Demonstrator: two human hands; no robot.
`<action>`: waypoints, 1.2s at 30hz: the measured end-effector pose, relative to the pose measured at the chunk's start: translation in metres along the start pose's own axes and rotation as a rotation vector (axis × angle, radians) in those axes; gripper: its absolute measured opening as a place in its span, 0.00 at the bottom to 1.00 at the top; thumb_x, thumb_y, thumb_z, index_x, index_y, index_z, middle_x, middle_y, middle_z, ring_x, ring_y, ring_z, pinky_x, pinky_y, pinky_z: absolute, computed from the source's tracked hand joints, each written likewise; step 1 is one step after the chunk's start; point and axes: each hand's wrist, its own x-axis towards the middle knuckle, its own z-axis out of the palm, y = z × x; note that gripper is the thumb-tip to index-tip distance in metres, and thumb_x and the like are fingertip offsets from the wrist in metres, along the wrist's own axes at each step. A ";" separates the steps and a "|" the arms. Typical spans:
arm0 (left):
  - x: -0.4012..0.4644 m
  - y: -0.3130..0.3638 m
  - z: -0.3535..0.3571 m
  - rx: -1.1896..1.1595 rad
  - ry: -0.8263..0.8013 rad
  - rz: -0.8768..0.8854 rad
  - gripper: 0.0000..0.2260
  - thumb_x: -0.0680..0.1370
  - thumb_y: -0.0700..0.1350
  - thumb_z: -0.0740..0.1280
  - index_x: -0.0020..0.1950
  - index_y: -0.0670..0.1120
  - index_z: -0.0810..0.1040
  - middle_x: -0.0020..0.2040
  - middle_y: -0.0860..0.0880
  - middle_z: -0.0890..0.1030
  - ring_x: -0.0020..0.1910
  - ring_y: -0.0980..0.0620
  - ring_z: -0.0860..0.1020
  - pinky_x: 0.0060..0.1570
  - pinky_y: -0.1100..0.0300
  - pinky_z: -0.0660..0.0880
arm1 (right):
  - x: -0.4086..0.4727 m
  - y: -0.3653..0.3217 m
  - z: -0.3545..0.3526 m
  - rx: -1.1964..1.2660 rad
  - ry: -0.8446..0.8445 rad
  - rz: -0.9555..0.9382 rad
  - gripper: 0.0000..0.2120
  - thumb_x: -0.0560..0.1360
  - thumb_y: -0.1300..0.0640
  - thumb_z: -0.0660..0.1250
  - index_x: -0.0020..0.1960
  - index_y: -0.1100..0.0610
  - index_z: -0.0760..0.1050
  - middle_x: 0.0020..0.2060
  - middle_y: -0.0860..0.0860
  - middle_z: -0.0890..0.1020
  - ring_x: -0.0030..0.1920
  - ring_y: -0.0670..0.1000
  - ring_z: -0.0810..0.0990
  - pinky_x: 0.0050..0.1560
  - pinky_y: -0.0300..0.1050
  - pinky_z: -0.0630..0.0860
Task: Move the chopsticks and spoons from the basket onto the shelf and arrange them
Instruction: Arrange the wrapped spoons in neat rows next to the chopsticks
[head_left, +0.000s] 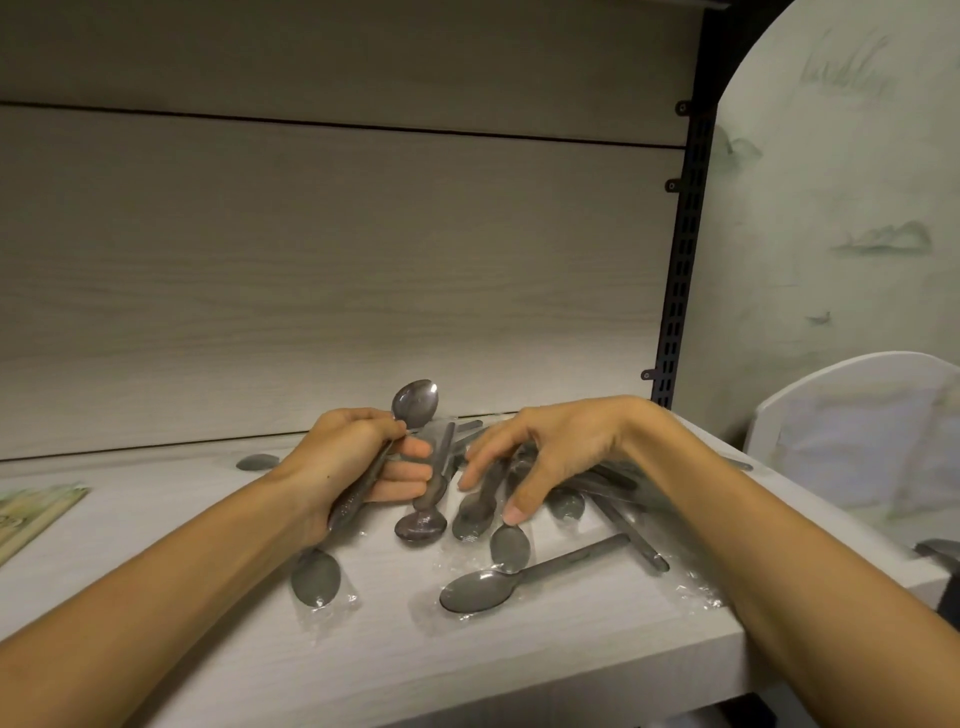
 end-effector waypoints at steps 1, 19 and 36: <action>0.000 0.000 0.000 0.003 0.002 -0.002 0.05 0.80 0.37 0.61 0.51 0.38 0.76 0.36 0.42 0.84 0.35 0.43 0.84 0.30 0.54 0.80 | 0.002 0.001 0.001 -0.001 0.022 -0.016 0.19 0.67 0.55 0.78 0.57 0.45 0.81 0.61 0.45 0.79 0.62 0.47 0.76 0.65 0.43 0.72; -0.004 0.005 -0.001 0.136 0.111 0.127 0.05 0.79 0.38 0.61 0.53 0.43 0.75 0.34 0.49 0.84 0.22 0.54 0.74 0.15 0.65 0.62 | 0.005 0.007 -0.007 0.103 0.553 -0.068 0.07 0.74 0.60 0.67 0.46 0.56 0.83 0.43 0.51 0.85 0.45 0.46 0.80 0.51 0.43 0.77; 0.001 0.005 -0.002 -0.032 0.139 0.125 0.05 0.82 0.42 0.59 0.54 0.43 0.72 0.47 0.46 0.83 0.33 0.48 0.82 0.17 0.64 0.69 | 0.037 0.019 0.009 -0.220 0.535 -0.030 0.05 0.74 0.57 0.68 0.46 0.53 0.83 0.40 0.46 0.83 0.36 0.38 0.75 0.39 0.31 0.69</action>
